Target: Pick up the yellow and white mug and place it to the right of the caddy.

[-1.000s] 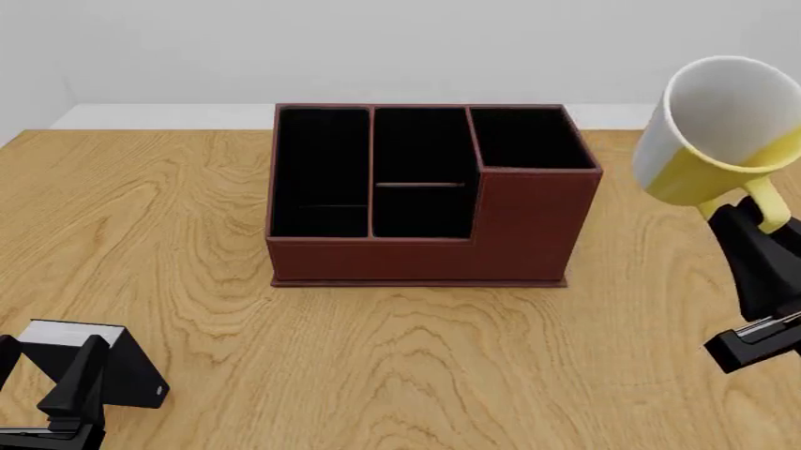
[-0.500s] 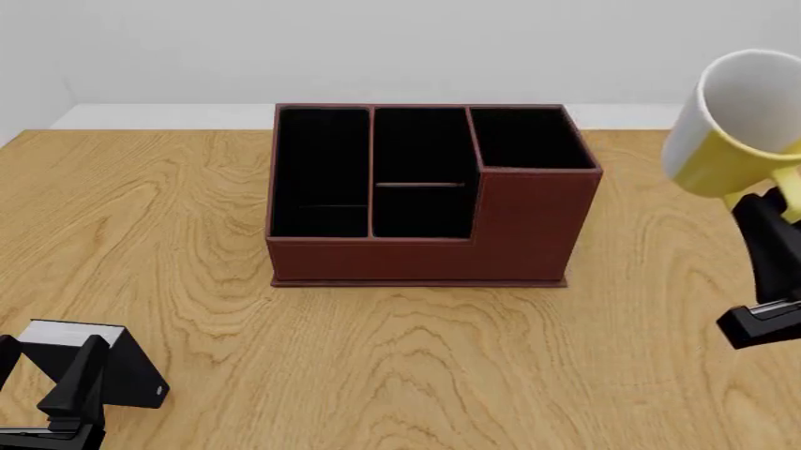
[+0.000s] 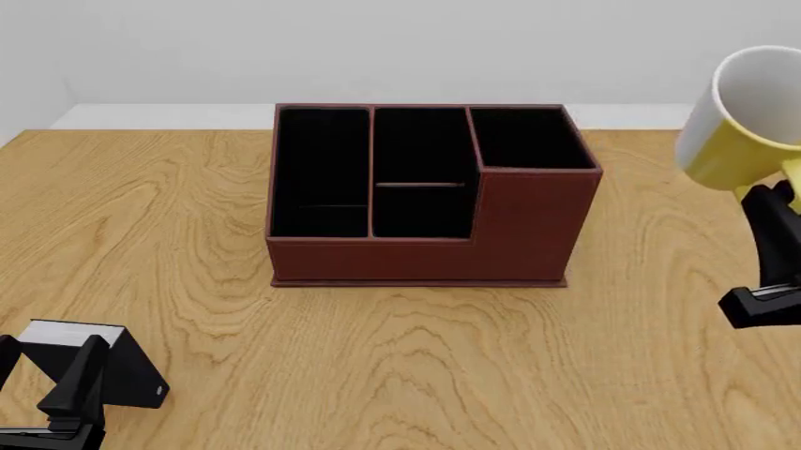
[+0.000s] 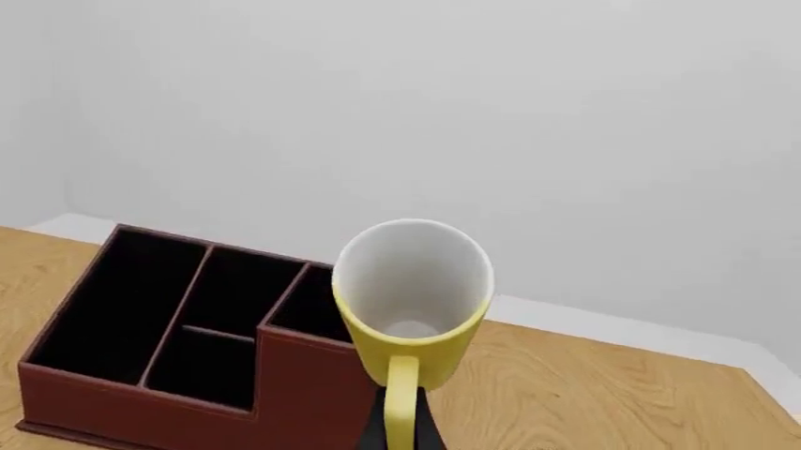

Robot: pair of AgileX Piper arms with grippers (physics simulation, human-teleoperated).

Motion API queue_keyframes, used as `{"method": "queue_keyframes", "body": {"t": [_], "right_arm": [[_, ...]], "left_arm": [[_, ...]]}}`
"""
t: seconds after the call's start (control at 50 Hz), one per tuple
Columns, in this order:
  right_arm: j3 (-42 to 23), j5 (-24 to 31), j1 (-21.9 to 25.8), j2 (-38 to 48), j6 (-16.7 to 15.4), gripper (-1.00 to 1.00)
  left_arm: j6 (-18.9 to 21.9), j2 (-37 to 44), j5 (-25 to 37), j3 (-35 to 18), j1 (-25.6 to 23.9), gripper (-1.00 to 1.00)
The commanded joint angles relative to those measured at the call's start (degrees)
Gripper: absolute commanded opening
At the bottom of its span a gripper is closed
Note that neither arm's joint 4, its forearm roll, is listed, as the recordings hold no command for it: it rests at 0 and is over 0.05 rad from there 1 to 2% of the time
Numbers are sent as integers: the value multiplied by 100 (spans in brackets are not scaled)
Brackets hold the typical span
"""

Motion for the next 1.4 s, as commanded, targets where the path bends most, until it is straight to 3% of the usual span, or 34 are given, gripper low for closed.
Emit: {"method": "queue_keyframes", "body": {"t": [0.02,1.4], "right_arm": [[-4,-148,-141,148,78,-100],[604,-1659,-513,1683,153,-100]], "left_arm": [[0,0,0,0,0,100],[0,0,0,0,0,100]]}}
